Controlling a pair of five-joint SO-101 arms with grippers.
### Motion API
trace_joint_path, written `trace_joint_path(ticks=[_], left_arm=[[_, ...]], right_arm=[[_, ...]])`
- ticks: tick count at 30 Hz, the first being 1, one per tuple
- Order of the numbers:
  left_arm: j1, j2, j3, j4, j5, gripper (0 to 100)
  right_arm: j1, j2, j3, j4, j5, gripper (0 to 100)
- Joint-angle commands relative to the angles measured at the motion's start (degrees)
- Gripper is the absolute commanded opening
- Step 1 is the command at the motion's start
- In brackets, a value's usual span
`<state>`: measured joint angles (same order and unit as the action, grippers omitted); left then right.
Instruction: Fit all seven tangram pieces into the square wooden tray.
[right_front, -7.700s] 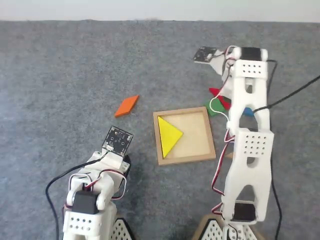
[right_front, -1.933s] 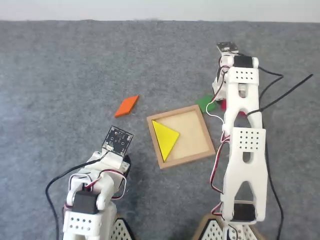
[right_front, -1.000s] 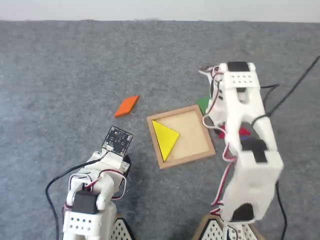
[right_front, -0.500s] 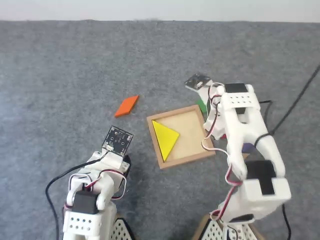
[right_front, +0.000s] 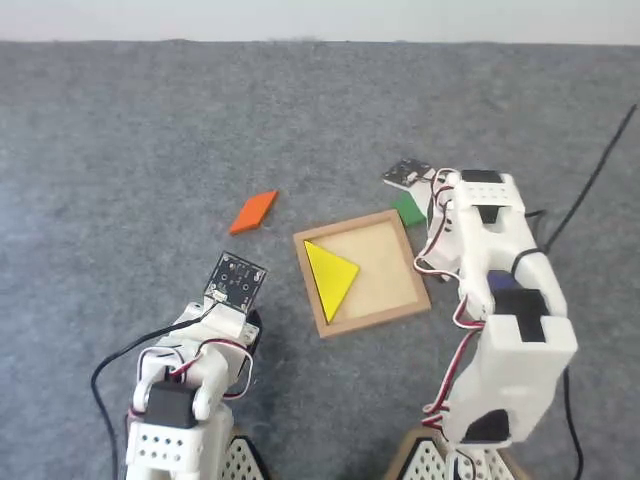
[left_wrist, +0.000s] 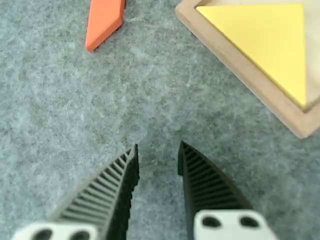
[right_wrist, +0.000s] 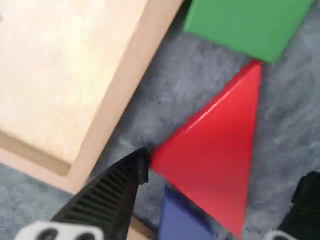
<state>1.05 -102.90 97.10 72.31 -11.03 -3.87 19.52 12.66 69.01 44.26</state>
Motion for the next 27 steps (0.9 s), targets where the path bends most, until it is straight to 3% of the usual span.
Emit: trace_joint_path(ticks=[1,9,16,27], left_arm=[[-0.1,-1.2,-0.7,0.2,0.4,12],[-0.1,-1.2,-0.7,0.2,0.4,12],[-0.1,-1.2,-0.7,0.2,0.4,12],[-0.1,-1.2,-0.7,0.2,0.4,12]], right_arm=[[0.2,1.1,-2.9,-4.3,0.4,44.1],[0.2,3.7,-4.9,-2.5,0.4,43.7],[0.6,7.2,-9.3,1.2,-5.9,26.3],[0.1,3.4,-11.8,5.6,-6.2,25.3]])
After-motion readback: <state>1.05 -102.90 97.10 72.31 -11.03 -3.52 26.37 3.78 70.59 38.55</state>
